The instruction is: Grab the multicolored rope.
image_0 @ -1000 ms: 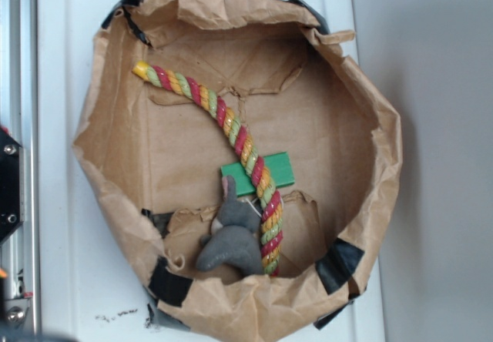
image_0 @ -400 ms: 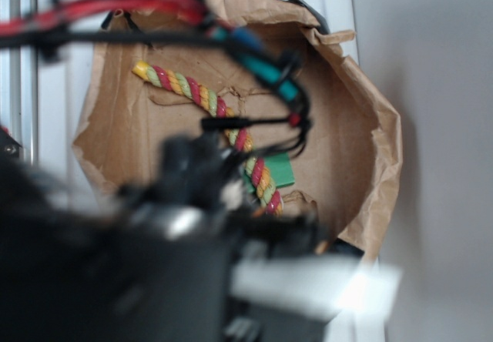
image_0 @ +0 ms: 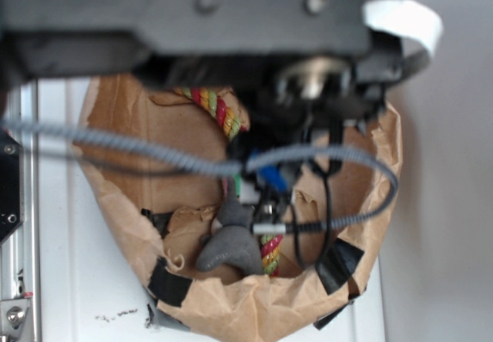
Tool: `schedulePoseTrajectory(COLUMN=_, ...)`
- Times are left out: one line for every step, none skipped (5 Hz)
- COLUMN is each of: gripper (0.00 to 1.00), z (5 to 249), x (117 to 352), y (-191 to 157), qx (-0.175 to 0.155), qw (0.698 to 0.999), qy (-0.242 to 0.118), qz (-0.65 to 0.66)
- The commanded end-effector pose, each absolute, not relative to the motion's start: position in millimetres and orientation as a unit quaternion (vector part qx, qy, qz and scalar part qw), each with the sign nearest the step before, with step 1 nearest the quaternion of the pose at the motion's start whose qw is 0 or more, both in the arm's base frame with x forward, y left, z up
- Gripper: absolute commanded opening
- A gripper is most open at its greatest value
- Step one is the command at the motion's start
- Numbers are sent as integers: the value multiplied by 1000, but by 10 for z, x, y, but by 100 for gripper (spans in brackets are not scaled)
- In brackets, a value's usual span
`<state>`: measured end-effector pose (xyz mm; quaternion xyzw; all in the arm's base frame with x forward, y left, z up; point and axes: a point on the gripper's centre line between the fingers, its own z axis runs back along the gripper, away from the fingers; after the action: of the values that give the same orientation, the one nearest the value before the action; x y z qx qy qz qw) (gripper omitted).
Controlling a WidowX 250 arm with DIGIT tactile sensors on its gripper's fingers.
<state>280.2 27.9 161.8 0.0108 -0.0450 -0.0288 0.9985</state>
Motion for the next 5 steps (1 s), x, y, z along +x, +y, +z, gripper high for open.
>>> schedulePoseTrajectory(gripper=100, z=1789, x=2882, y=346, qx=16, qw=997, qy=-74, qz=-24)
schedulePoseTrajectory(gripper=100, z=1789, x=2882, y=346, qx=16, qw=997, qy=-74, qz=-24)
schedulePoseTrajectory(gripper=100, z=1789, x=2882, y=346, qx=16, qw=997, qy=-74, qz=-24)
schedulePoseTrajectory(gripper=100, z=1440, x=2872, y=408, qx=31, qw=990, qy=-118, qz=-70)
schedulePoseTrajectory(gripper=100, z=1225, x=2879, y=497, qx=25, qw=984, qy=-142, qz=-106)
